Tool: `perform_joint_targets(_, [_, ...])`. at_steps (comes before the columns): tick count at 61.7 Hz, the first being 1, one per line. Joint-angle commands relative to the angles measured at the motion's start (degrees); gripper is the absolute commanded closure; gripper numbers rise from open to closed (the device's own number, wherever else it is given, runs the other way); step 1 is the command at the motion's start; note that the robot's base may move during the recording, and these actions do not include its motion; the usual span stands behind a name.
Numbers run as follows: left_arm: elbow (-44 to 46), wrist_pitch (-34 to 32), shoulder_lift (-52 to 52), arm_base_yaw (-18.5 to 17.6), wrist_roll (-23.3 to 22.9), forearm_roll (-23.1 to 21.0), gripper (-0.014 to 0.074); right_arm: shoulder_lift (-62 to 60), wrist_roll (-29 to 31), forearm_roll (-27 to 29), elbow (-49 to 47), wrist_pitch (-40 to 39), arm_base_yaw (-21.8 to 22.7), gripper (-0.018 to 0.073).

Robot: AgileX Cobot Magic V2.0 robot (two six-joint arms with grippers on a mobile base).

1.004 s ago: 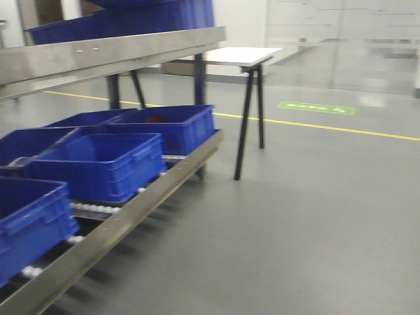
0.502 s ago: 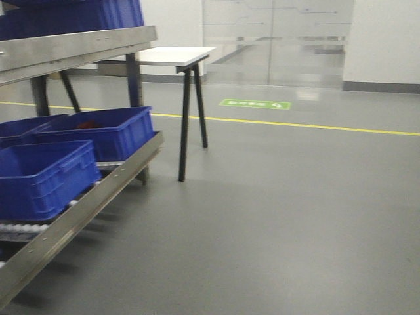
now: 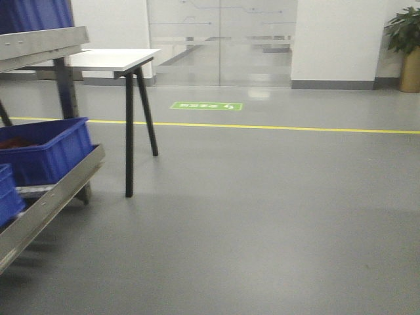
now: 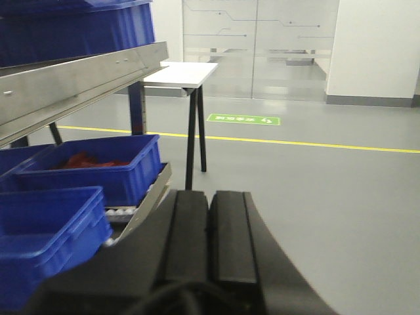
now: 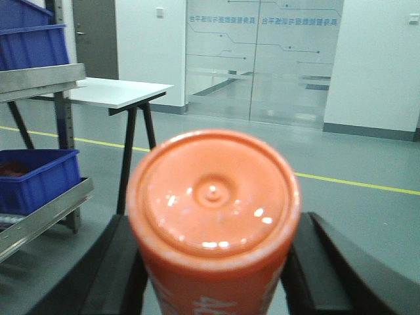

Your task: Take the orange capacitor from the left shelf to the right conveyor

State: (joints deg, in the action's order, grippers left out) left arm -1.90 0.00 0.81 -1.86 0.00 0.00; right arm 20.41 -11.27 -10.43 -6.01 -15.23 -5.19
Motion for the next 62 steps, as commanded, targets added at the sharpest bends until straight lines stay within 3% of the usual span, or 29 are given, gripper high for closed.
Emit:
perform_joint_targets(1, [0.45,-5.16,-0.58,-0.44,0.0,-0.31,0.0701,0.21,0.56,0.16,-1.71,-5.37,0.37,0.0504])
perform_joint_targets(62, [0.45,-5.16,-0.58,-0.44,0.0,-0.31,0.0701,0.21,0.56,0.16,-1.71,-5.37,0.37,0.0504])
